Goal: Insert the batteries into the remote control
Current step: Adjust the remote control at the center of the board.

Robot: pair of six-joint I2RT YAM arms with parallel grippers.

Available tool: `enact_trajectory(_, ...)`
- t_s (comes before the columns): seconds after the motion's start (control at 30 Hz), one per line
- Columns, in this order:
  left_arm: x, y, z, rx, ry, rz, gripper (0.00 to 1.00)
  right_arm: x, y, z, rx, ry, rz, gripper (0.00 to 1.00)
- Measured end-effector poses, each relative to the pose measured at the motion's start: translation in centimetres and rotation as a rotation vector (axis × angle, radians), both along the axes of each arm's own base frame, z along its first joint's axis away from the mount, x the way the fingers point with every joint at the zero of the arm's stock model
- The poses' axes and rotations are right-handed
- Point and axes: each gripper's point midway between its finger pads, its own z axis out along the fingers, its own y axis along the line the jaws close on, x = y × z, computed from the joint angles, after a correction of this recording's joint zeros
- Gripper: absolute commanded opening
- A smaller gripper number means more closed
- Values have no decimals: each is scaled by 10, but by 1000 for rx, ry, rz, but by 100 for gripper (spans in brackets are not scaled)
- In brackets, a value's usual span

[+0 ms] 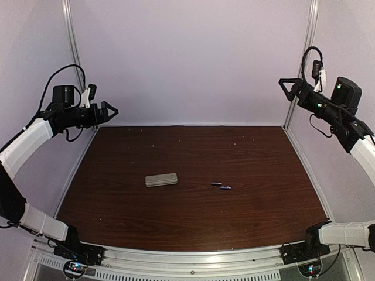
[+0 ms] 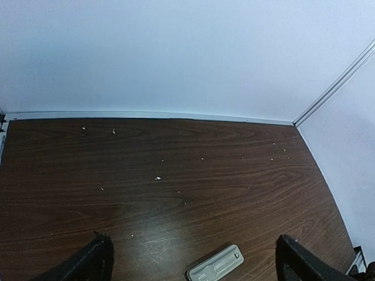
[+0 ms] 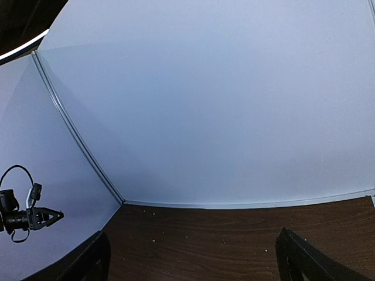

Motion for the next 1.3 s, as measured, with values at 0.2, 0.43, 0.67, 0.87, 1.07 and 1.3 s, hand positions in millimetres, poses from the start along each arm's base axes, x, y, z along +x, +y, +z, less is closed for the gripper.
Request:
enact_trajectory(0.2, 0, -7, 1, -46, 12, -31, 98, 3, -3, -18, 8, 39, -19, 100)
enact_trajectory(0.43, 7, -12, -19, -15, 40, -68, 98, 17, 2, -45, -111, 103, -1, 100)
enact_trajectory(0.67, 13, -21, -27, 148, -32, -123, 98, 29, 4, -79, -188, 205, 12, 100)
enact_trajectory(0.87, 30, -40, -56, 308, -15, -219, 98, 34, 5, -72, -202, 196, 14, 100)
enact_trajectory(1.07, 48, -56, -73, 441, -28, -326, 98, 38, 6, -76, -203, 210, 16, 99)
enact_trajectory(1.3, 28, -126, -133, 652, -6, -553, 98, 38, 6, -77, -200, 211, 16, 100)
